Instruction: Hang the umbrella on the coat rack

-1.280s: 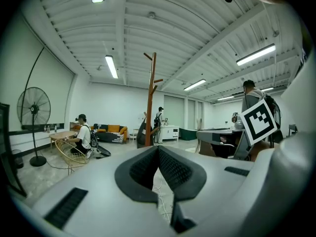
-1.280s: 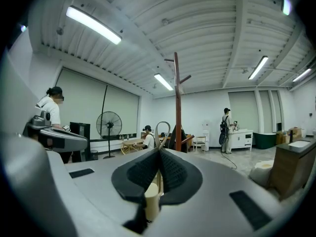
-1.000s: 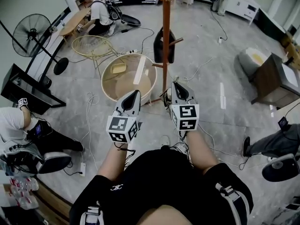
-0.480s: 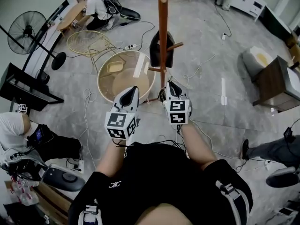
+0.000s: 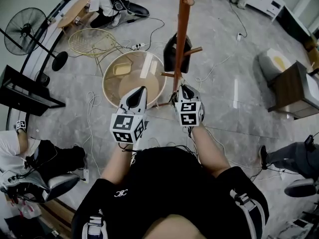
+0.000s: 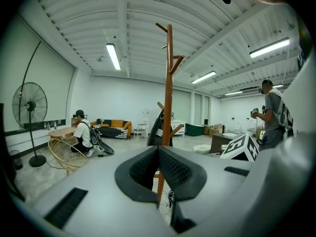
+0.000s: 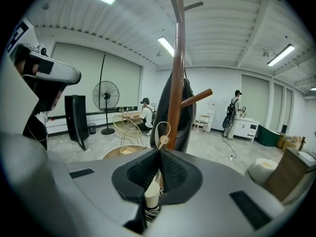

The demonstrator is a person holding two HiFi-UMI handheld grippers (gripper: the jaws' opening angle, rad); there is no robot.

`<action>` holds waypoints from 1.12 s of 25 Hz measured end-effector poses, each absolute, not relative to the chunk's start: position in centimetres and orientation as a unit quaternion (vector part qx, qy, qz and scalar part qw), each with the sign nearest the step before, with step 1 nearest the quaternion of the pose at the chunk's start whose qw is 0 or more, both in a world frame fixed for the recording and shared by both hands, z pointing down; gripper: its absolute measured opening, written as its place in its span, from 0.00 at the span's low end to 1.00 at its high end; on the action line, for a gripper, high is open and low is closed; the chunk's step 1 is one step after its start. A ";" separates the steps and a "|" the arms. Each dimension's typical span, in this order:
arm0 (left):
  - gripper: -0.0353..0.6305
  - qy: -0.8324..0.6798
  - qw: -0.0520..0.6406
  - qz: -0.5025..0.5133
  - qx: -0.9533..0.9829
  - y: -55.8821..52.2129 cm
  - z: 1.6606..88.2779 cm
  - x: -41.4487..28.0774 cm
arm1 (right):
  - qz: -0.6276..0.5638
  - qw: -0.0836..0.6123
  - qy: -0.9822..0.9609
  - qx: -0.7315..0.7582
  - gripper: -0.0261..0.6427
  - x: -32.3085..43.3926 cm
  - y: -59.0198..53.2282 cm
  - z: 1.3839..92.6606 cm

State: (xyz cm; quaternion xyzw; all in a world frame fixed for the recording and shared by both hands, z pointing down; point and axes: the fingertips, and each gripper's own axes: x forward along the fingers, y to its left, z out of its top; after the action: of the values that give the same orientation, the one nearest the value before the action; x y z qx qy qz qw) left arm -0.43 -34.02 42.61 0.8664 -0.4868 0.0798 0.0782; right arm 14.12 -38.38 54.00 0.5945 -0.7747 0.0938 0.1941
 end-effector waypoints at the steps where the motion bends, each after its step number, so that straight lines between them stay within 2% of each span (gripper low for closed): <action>1: 0.08 -0.487 0.080 0.080 0.866 -34.3 42.7 -0.8 | 0.096 0.197 -0.773 0.596 0.07 14.0 -38.8 54.2; 14: 0.08 -0.493 0.093 0.076 0.861 -37.4 43.8 -3.4 | 0.116 0.223 -0.762 0.597 0.07 13.1 -42.2 57.1; 28: 0.08 -0.495 0.100 0.077 0.859 -37.7 43.5 -3.7 | 0.108 0.240 -0.753 0.603 0.07 13.4 -43.2 56.2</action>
State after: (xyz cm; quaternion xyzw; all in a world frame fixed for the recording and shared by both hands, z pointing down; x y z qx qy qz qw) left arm -3.72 -37.67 43.46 0.8594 -0.4953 0.0774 0.1002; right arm 13.42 -43.16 56.18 0.6026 -0.7533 0.1084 0.2401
